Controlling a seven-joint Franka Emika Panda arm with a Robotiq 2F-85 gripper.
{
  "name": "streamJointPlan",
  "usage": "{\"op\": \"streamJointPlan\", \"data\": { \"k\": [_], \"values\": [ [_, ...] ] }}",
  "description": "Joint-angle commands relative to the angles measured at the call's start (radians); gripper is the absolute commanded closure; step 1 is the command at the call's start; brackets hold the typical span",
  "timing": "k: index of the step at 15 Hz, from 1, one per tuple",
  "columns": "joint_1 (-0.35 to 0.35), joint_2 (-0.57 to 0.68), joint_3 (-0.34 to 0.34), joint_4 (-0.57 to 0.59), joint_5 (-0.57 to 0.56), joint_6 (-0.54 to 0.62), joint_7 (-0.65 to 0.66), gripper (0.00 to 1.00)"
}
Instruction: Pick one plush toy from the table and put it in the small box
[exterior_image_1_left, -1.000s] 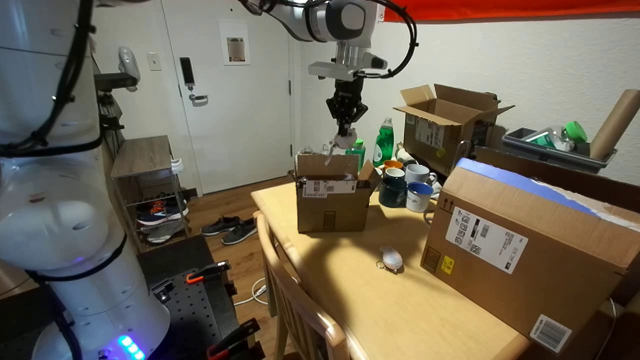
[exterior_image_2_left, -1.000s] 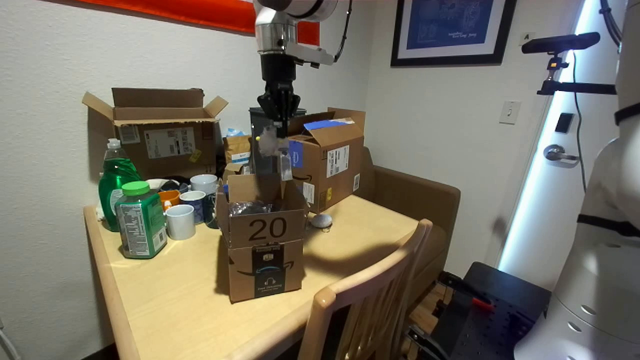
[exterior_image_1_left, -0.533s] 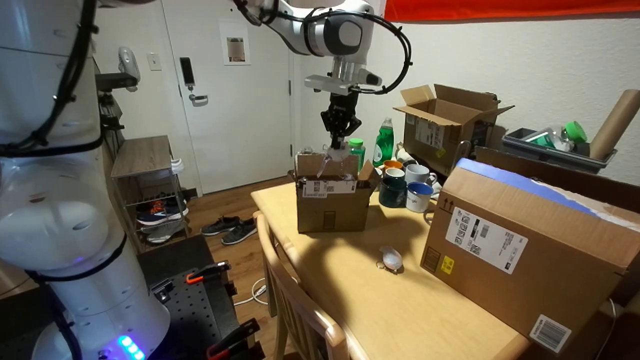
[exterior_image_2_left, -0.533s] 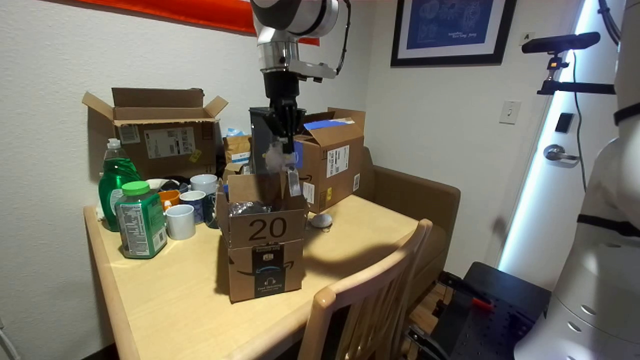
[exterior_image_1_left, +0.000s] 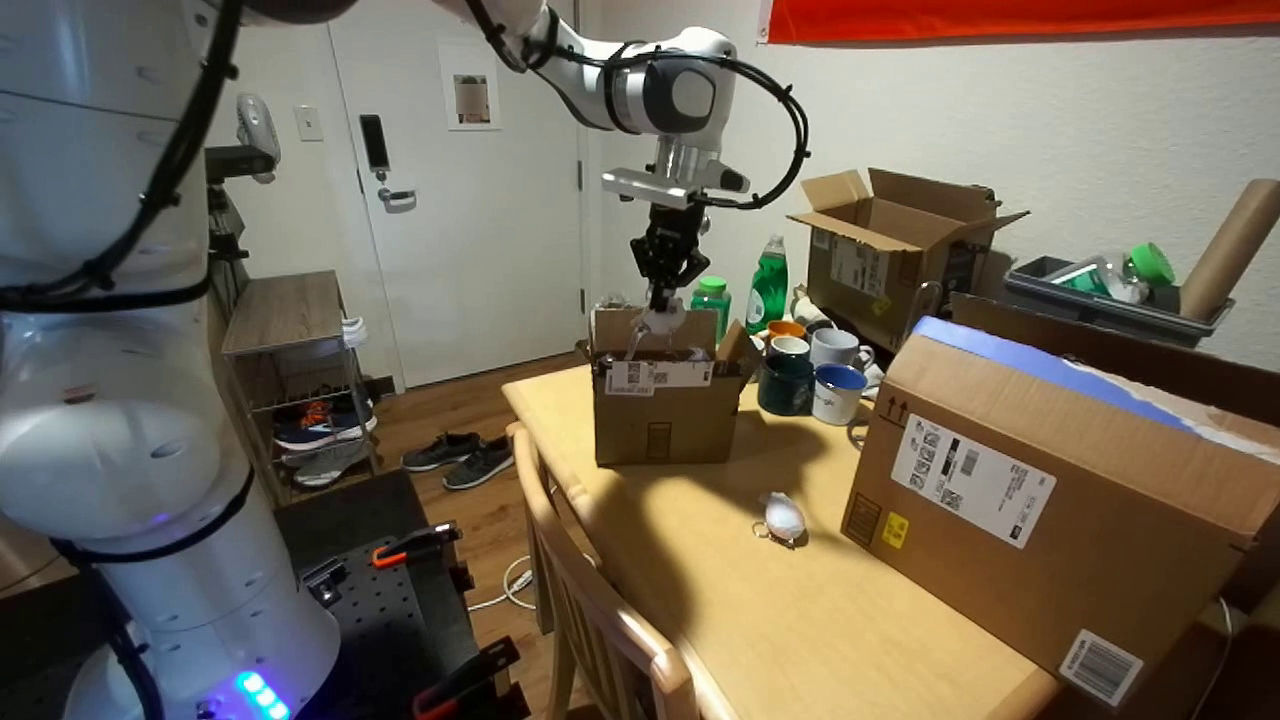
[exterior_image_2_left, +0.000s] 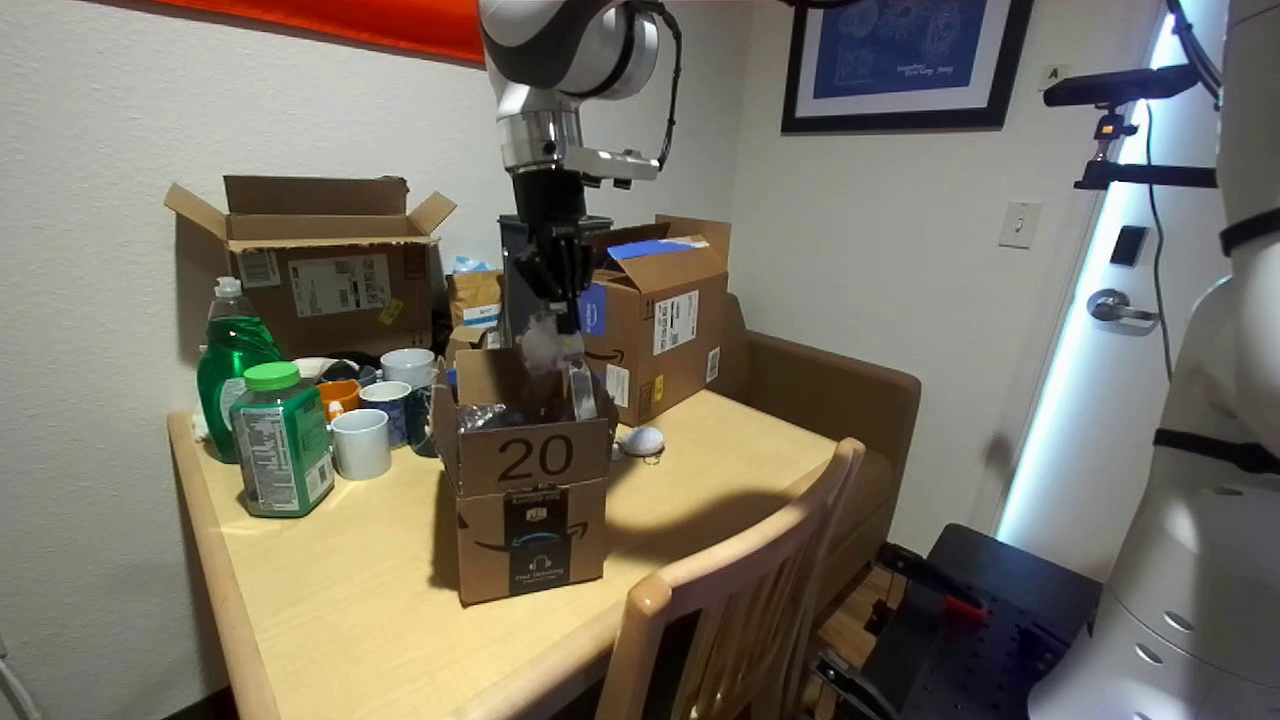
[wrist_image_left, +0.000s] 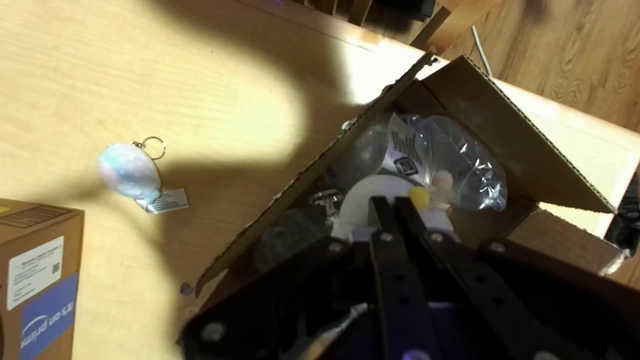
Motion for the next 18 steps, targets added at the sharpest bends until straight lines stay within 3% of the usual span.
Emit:
{"op": "streamJointPlan", "data": {
  "k": [1, 18],
  "values": [
    [0.004, 0.029, 0.008, 0.013, -0.017, 0.01, 0.023, 0.99],
    [0.018, 0.228, 0.008, 0.126, -0.015, 0.013, 0.017, 0.99]
  ]
}}
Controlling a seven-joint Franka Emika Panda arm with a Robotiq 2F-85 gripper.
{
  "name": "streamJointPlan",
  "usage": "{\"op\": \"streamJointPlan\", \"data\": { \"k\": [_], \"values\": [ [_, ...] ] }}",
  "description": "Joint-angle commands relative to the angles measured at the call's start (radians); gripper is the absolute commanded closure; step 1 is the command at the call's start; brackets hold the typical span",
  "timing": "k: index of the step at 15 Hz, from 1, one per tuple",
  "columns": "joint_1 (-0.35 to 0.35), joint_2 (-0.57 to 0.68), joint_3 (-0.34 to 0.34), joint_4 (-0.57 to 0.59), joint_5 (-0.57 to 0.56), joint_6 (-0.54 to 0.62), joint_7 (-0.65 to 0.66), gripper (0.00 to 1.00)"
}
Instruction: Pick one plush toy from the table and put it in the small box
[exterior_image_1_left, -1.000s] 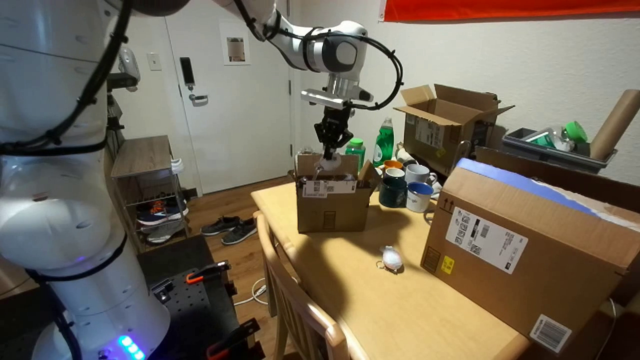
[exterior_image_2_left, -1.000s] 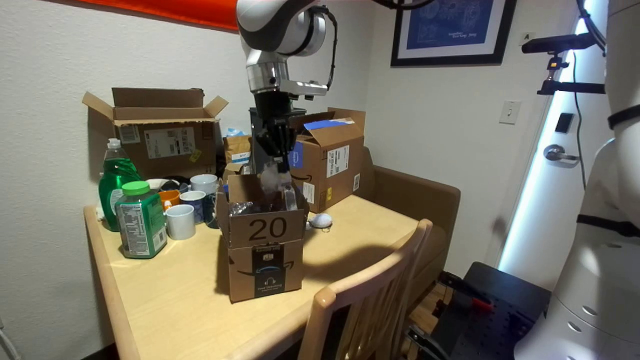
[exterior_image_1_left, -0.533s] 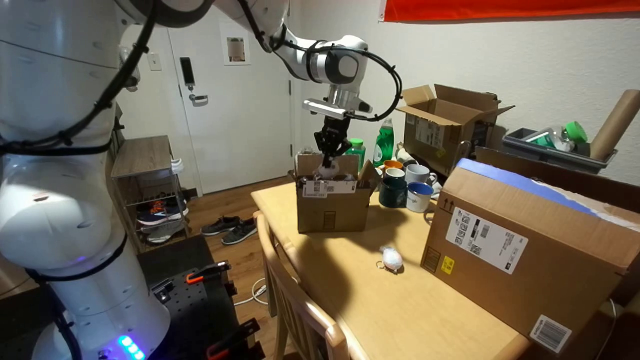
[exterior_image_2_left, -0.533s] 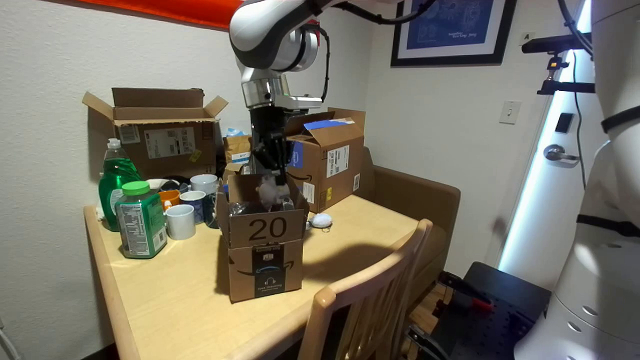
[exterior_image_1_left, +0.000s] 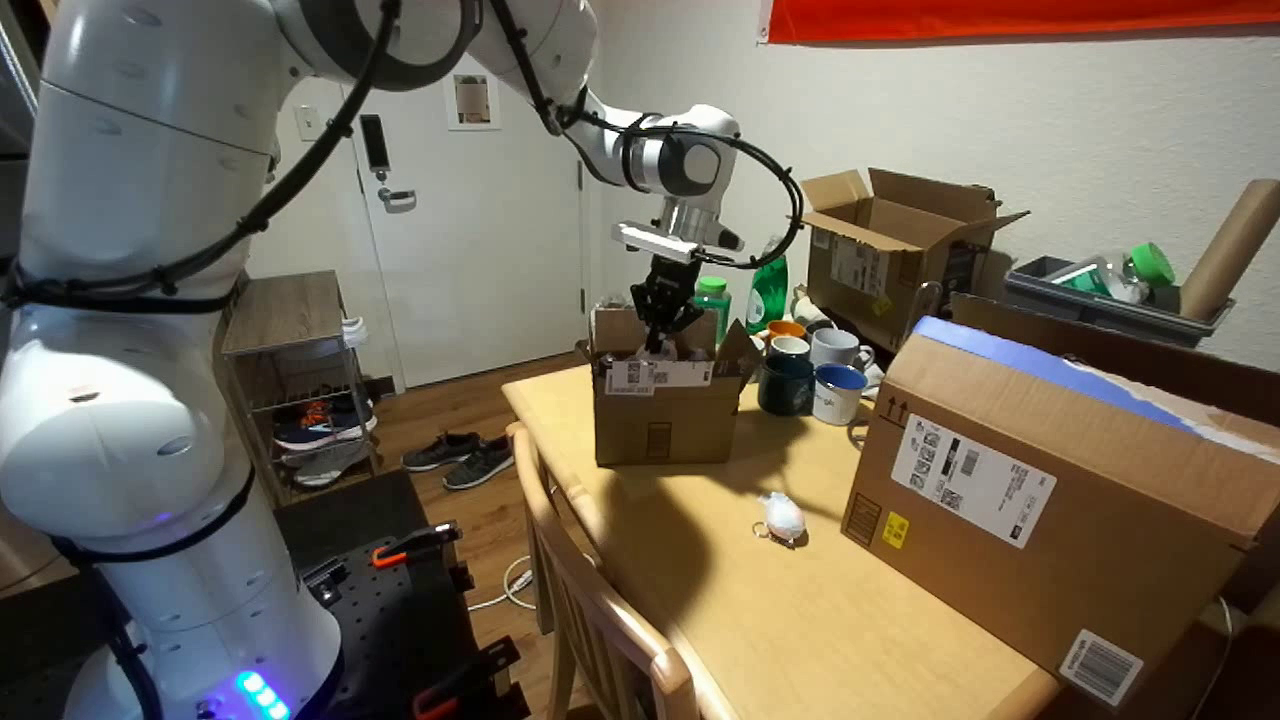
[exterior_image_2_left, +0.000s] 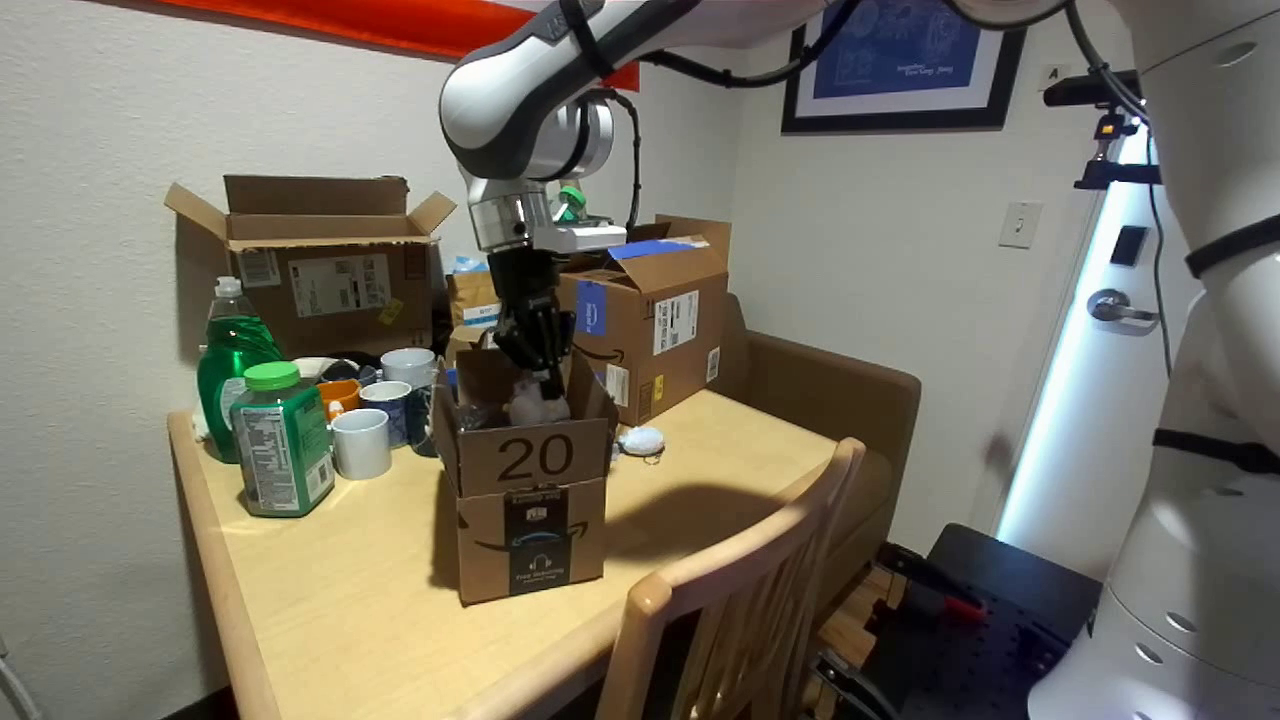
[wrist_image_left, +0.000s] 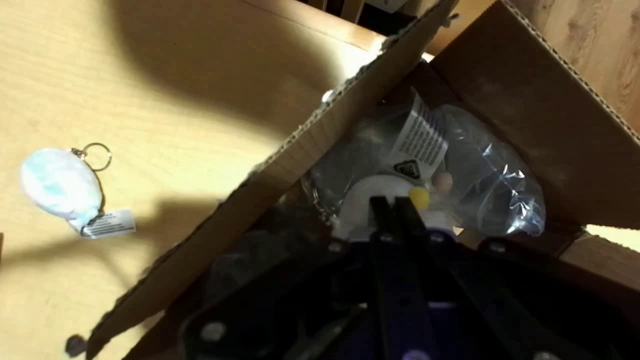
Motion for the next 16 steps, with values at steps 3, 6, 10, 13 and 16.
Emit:
{"op": "streamJointPlan", "data": {
  "k": [3, 6, 10, 13, 16],
  "values": [
    [0.0, 0.067, 0.004, 0.079, -0.016, 0.003, 0.016, 0.99],
    [0.002, 0.113, 0.004, 0.133, -0.015, -0.005, 0.015, 0.99],
    [0.006, 0.159, 0.002, 0.183, -0.018, -0.005, 0.017, 0.99],
    [0.006, 0.177, -0.001, 0.201, -0.016, -0.001, 0.024, 0.81],
    [0.004, 0.178, 0.0, 0.204, -0.008, 0.004, 0.031, 0.55]
  ]
}}
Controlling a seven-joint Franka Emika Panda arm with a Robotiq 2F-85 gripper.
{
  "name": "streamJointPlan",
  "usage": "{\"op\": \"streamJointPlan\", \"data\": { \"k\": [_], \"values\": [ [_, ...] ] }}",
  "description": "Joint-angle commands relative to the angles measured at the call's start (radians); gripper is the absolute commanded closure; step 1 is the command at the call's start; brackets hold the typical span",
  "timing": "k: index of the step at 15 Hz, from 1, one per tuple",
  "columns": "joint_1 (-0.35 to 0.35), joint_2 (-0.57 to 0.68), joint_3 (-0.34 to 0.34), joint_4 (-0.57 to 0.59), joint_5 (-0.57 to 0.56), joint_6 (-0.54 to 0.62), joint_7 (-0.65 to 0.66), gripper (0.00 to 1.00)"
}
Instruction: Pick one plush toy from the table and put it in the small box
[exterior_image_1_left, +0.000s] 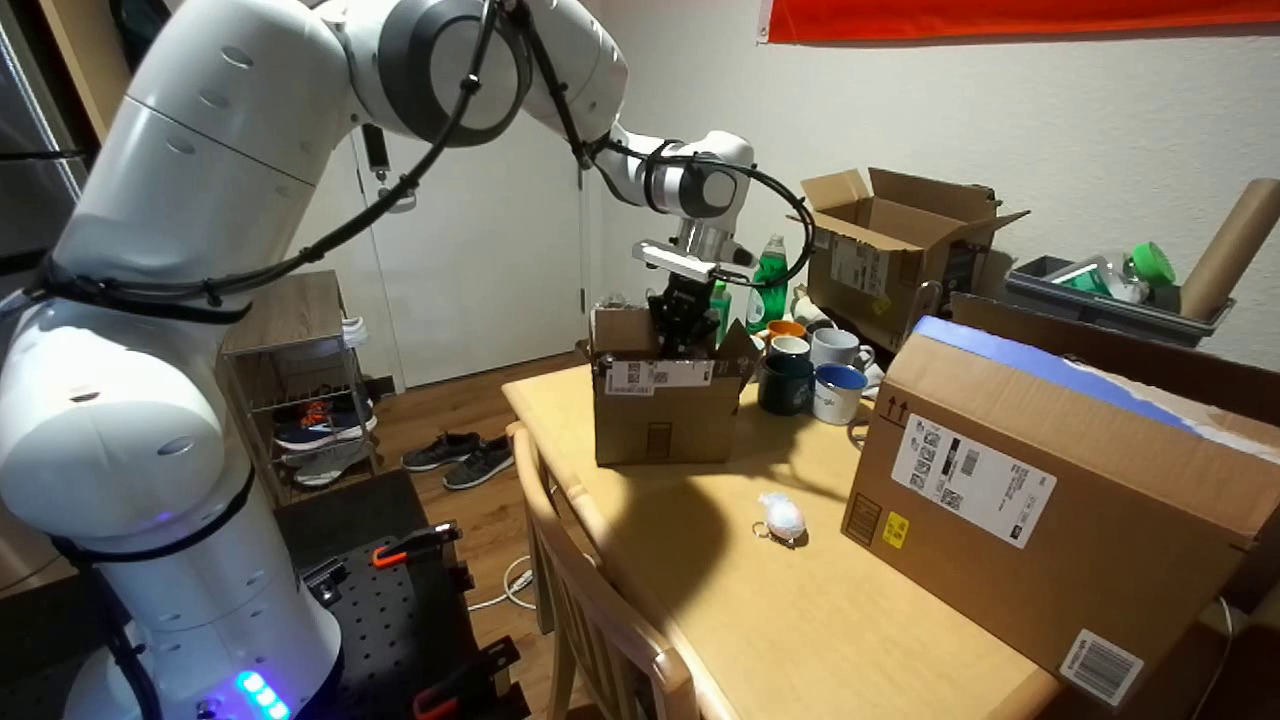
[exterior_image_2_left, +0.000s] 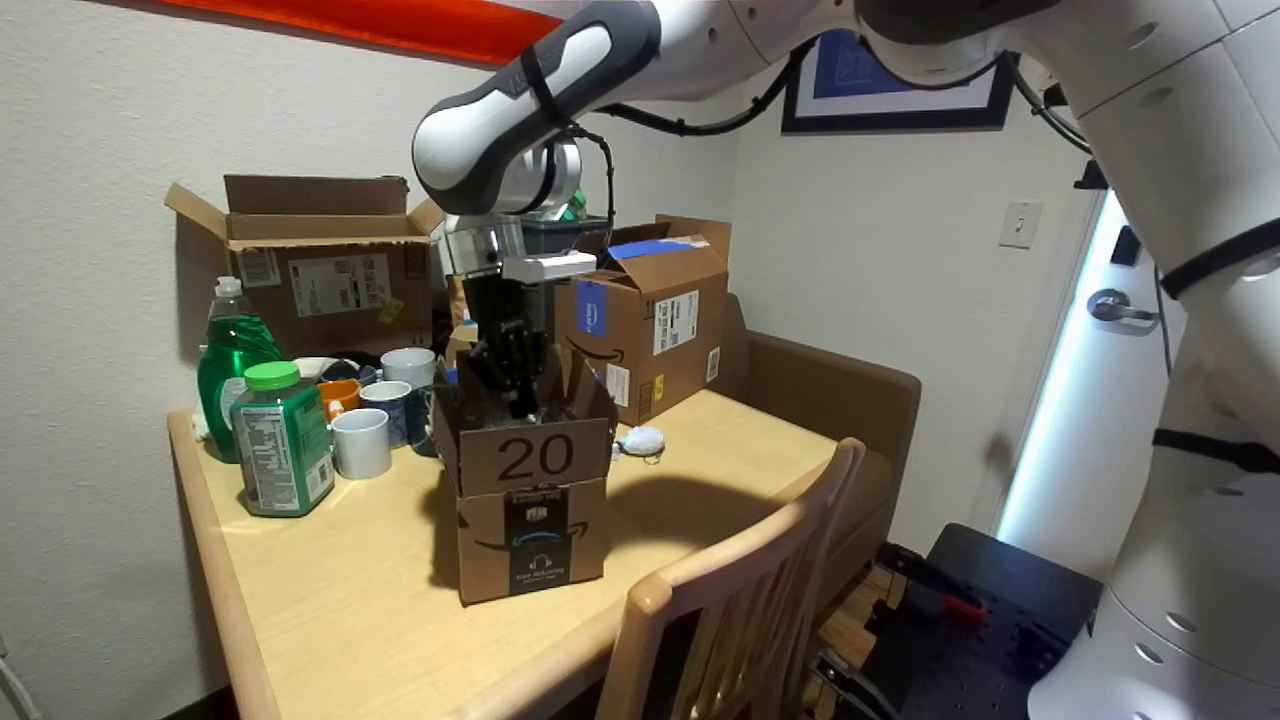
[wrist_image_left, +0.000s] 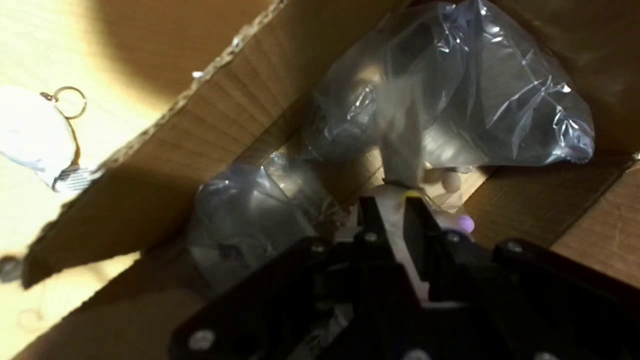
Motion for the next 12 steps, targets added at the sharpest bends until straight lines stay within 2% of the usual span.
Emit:
{"op": "streamJointPlan", "data": {
  "k": [1, 4, 7, 8, 12],
  "values": [
    [0.001, 0.002, 0.0, 0.018, -0.007, 0.006, 0.032, 0.49],
    [-0.002, -0.032, -0.002, -0.013, -0.006, 0.022, 0.037, 0.25],
    [0.0, -0.118, -0.003, -0.093, -0.009, 0.059, 0.055, 0.03],
    [0.001, -0.155, -0.003, -0.125, -0.01, 0.073, 0.065, 0.0],
    [0.006, -0.311, 0.0, -0.248, -0.015, 0.118, 0.101, 0.0]
  ]
}}
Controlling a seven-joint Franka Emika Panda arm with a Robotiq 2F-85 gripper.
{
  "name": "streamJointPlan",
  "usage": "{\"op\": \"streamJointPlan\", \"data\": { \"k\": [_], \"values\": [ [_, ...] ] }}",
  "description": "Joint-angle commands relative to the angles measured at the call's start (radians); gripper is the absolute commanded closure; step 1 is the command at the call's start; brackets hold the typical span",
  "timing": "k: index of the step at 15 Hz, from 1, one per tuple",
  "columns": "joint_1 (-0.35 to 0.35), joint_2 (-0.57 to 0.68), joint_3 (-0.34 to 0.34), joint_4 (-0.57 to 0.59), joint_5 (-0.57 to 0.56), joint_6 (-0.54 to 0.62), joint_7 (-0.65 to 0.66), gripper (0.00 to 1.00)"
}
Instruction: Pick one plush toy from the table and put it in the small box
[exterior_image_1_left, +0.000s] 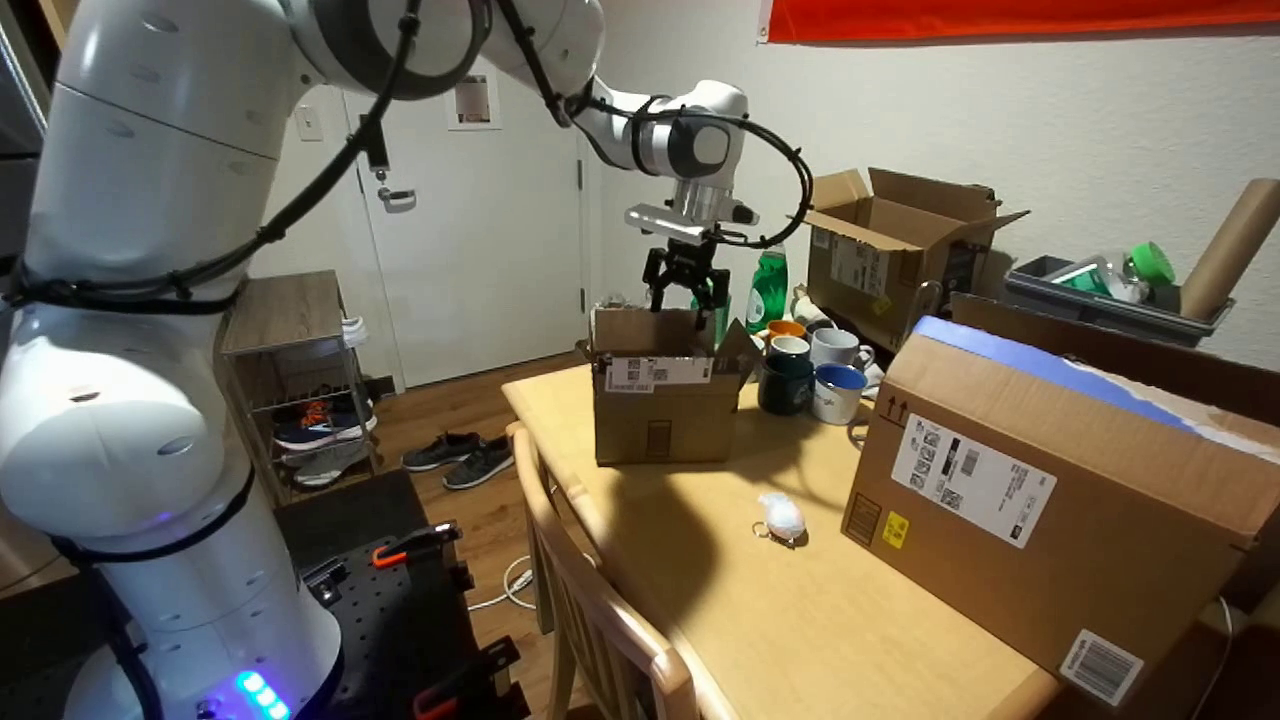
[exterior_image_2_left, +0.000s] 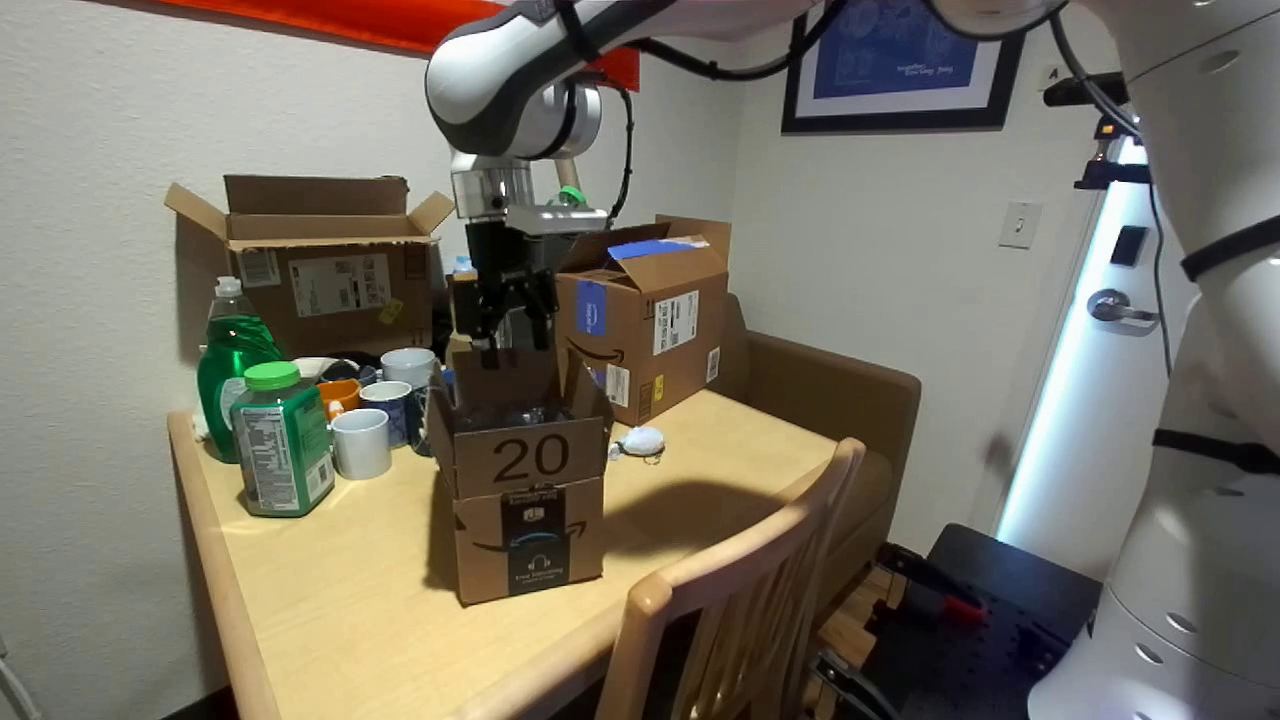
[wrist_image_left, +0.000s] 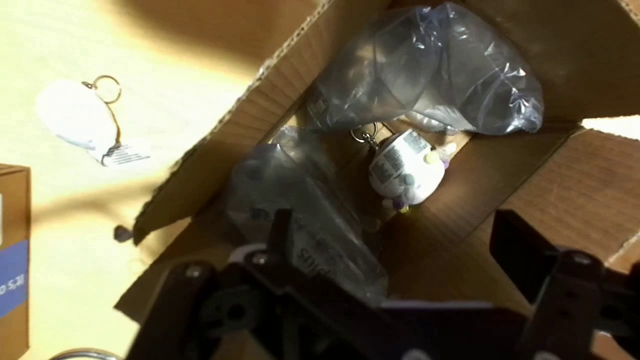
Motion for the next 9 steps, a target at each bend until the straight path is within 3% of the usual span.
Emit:
{"op": "streamJointPlan", "data": {
  "k": [1, 9],
  "values": [
    [0.007, -0.205, 0.004, -0.197, -0.016, 0.072, 0.049, 0.0],
    [-0.01, -0.516, 0.008, -0.476, -0.004, 0.133, 0.06, 0.0]
  ]
}}
